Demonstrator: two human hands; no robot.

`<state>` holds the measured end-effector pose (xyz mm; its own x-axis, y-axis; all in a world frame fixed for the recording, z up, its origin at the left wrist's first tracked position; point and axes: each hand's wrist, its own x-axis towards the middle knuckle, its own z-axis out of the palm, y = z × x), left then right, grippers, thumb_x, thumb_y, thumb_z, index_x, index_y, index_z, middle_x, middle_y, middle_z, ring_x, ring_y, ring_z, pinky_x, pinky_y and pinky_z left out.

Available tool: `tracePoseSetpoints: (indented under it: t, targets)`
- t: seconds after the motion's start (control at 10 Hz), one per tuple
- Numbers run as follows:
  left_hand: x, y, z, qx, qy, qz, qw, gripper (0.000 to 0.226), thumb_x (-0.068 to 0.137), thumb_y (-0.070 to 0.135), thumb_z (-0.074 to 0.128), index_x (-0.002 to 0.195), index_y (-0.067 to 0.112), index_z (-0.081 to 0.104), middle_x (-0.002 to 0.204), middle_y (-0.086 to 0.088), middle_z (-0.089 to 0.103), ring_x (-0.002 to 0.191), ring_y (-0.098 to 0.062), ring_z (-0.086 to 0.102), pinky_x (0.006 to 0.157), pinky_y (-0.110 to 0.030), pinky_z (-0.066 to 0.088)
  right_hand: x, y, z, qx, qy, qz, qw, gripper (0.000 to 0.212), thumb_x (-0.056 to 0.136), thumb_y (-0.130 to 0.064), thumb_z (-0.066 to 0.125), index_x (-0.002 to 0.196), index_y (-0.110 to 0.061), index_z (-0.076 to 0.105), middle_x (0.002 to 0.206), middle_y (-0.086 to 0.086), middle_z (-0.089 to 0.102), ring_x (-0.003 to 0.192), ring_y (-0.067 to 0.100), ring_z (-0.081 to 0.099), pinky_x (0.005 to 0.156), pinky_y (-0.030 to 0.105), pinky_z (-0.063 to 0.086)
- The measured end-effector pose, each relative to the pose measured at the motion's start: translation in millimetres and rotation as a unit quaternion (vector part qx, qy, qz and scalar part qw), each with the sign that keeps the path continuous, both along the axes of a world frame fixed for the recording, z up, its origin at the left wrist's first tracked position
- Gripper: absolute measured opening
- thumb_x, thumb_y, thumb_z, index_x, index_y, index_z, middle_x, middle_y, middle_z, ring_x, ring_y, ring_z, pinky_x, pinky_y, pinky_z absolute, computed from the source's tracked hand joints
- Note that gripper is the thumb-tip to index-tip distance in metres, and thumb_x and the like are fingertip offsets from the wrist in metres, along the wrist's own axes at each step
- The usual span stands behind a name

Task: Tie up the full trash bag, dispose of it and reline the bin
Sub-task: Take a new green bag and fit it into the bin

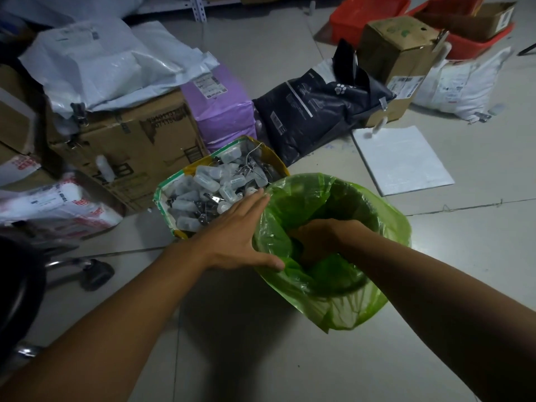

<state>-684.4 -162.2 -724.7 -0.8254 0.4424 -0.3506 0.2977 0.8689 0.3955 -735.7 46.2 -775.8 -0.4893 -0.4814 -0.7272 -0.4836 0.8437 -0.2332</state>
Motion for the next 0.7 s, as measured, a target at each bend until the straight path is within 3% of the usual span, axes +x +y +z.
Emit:
tracePoseSetpoints:
  t: [0.2, 0.3, 0.4, 0.5, 0.6, 0.7]
  targets:
    - [2.0, -7.7, -9.3, 0.011, -0.007, -0.01, 1.0, 0.15, 0.042, 0.097, 0.059, 0.145, 0.039, -0.034, 0.155, 0.022, -0.034, 0.145, -0.002, -0.021, 0.121, -0.043, 0.008, -5.7, -8.2, -36.9, 0.032, -0.021, 0.013, 0.999, 0.105, 0.078, -0.052, 0.075, 0.156, -0.023, 0.011, 0.158, 0.01, 0.03, 0.141, 0.032, 0.036, 0.116, 0.047, 0.03]
    - [2.8, -9.5, -16.4, 0.027, -0.002, -0.011, 1.0, 0.152, 0.043, 0.09, 0.067, 0.144, 0.039, -0.035, 0.155, 0.02, -0.034, 0.145, -0.002, -0.021, 0.118, -0.035, 0.003, -8.6, -8.1, -50.2, 0.041, -0.019, 0.011, 0.999, 0.115, 0.076, -0.054, 0.076, 0.156, -0.025, -0.001, 0.161, 0.013, 0.021, 0.143, 0.034, 0.031, 0.117, 0.047, 0.028]
    - [3.0, -7.6, -22.8, 0.048, 0.009, 0.003, 0.999, 0.149, 0.051, 0.072, 0.077, 0.146, 0.035, -0.033, 0.159, 0.017, -0.027, 0.14, 0.005, -0.017, 0.117, -0.028, 0.002, -11.4, -6.9, -58.0, 0.05, -0.011, 0.009, 0.999, 0.123, 0.073, -0.057, 0.076, 0.155, -0.025, -0.01, 0.162, 0.014, 0.016, 0.145, 0.036, 0.026, 0.118, 0.049, 0.023]
    - [2.4, -4.3, -25.2, 0.066, 0.014, 0.017, 0.998, 0.145, 0.054, 0.062, 0.077, 0.148, 0.034, -0.029, 0.163, 0.012, -0.015, 0.138, 0.006, -0.008, 0.117, -0.028, 0.008, -12.2, -4.3, -68.5, 0.067, 0.002, 0.001, 0.998, 0.116, 0.079, -0.062, 0.068, 0.155, -0.029, -0.013, 0.164, 0.013, 0.006, 0.148, 0.038, 0.016, 0.121, 0.052, 0.015]
    - [1.7, -2.8, -25.3, 0.072, 0.017, 0.016, 0.997, 0.143, 0.053, 0.063, 0.076, 0.147, 0.037, -0.029, 0.163, 0.013, -0.011, 0.138, 0.007, -0.004, 0.115, -0.026, 0.01, -13.0, 2.5, -87.6, 0.084, 0.091, 0.084, 0.989, 0.076, 0.094, -0.06, 0.044, 0.156, -0.027, 0.015, 0.162, 0.009, 0.019, 0.146, 0.032, 0.024, 0.118, 0.045, 0.019]
    - [2.0, -1.6, -25.2, 0.075, 0.023, 0.013, 0.997, 0.144, 0.053, 0.062, 0.077, 0.144, 0.042, -0.033, 0.164, 0.012, -0.01, 0.137, 0.007, -0.004, 0.114, -0.026, 0.011, -1.1, 7.6, -111.1, 0.024, 0.147, -0.027, 0.988, 0.065, 0.092, -0.065, 0.041, 0.139, -0.022, 0.051, 0.145, 0.001, 0.051, 0.133, 0.022, 0.046, 0.107, 0.033, 0.035]
